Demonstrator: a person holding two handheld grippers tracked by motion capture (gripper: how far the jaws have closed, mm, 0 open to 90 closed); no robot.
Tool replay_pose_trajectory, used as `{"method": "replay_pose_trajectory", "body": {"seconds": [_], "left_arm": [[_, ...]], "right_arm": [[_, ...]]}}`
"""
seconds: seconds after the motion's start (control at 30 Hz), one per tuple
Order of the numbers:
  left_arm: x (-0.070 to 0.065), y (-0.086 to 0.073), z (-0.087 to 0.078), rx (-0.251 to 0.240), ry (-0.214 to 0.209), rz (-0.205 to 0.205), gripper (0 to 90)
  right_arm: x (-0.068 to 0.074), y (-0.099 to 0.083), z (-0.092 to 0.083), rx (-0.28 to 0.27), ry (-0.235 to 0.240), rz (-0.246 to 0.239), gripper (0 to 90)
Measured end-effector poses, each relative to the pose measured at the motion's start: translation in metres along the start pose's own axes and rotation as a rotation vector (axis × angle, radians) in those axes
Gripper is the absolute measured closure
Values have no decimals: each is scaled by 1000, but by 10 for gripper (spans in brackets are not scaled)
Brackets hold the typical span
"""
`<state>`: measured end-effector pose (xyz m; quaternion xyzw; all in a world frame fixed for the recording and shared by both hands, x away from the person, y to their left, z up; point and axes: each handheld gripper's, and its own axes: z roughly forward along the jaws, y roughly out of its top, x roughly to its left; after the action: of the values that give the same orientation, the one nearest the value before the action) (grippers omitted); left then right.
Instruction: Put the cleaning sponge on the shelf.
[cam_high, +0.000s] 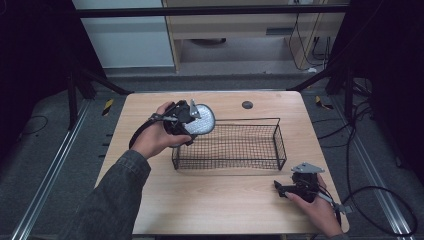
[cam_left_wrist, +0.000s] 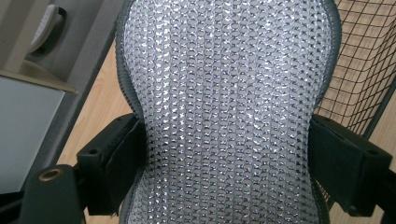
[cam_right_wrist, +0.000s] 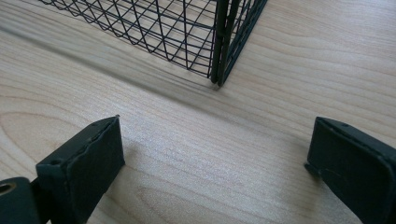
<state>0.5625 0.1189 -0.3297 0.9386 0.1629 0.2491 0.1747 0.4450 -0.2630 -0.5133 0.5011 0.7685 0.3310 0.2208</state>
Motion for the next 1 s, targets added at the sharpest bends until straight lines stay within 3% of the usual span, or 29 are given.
{"method": "replay_pose_trajectory", "body": {"seconds": [0.23,0.63,1.0], "left_arm": [[-5,11,6,0,-15,24,143],[-5,22,6,-21,-2,28,140],[-8,28,15,-28,-1,36,141]], "right_arm": [[0,0,0,0,2,0,38],[0,0,0,0,3,-1,34],[0,0,0,5,7,-6,28]]}}
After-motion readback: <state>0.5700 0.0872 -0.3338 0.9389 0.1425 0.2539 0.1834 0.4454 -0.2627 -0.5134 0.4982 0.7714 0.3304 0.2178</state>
